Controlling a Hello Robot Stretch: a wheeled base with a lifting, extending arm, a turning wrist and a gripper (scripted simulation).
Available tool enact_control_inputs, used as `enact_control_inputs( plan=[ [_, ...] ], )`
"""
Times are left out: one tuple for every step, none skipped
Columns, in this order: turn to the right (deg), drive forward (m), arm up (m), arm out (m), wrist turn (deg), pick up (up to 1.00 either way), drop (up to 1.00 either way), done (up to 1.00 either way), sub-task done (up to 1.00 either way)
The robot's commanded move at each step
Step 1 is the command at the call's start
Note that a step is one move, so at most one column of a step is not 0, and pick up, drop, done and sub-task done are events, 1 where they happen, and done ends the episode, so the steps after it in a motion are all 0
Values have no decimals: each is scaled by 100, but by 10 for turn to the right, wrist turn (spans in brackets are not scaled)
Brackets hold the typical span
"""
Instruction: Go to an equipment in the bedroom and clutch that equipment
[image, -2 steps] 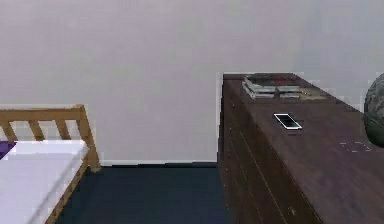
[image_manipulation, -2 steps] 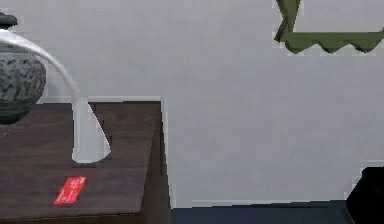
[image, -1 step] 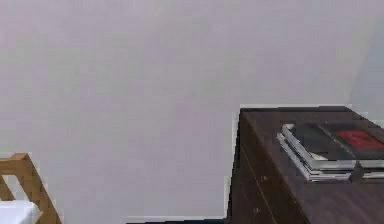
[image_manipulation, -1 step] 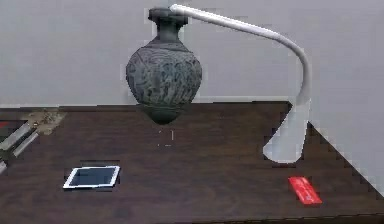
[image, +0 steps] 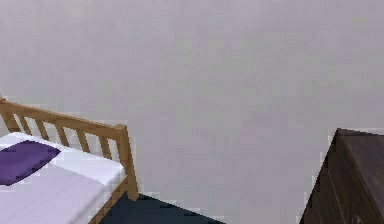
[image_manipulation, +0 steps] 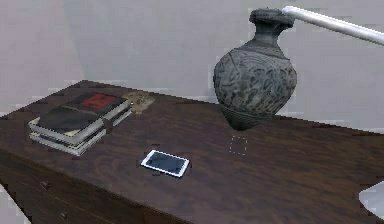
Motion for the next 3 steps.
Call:
enact_control_inputs(
  plan=[
    [0, 0, 50, 0, 0, 0, 0, 0, 0],
    [0, 0, 38, 0, 0, 0, 0, 0, 0],
    [0, 0, 0, 12, 0, 0, 0, 0, 0]
  ],
)
